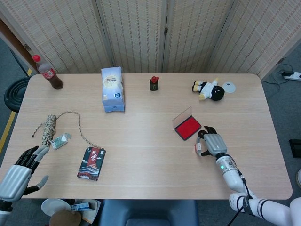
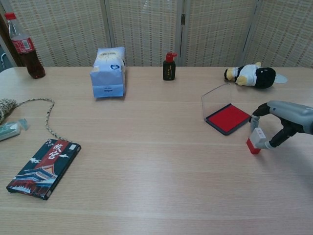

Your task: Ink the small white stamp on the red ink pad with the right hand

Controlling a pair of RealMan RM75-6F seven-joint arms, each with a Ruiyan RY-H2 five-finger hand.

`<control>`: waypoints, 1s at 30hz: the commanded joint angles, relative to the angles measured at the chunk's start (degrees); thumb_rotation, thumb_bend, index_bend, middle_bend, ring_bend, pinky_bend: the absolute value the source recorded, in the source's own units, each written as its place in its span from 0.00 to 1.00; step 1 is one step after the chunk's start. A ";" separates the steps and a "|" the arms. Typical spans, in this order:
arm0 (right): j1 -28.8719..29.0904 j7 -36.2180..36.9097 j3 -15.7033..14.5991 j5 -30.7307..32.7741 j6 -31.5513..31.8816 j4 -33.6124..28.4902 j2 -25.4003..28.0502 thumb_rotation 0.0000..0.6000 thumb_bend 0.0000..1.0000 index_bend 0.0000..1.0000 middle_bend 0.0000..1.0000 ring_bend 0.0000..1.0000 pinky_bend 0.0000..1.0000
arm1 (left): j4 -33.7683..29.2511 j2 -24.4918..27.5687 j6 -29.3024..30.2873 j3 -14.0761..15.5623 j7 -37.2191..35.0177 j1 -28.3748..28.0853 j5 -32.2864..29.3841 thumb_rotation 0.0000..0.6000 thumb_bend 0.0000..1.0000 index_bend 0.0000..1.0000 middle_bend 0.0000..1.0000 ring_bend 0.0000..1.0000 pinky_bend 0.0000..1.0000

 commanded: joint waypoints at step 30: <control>-7.82 3.25 -4.99 -14.32 13.29 -14.87 13.97 1.00 0.19 0.09 0.01 0.00 0.00 | -0.23 0.37 -0.24 -0.22 -0.16 0.22 -1.20 1.00 0.34 0.00 0.00 0.00 0.10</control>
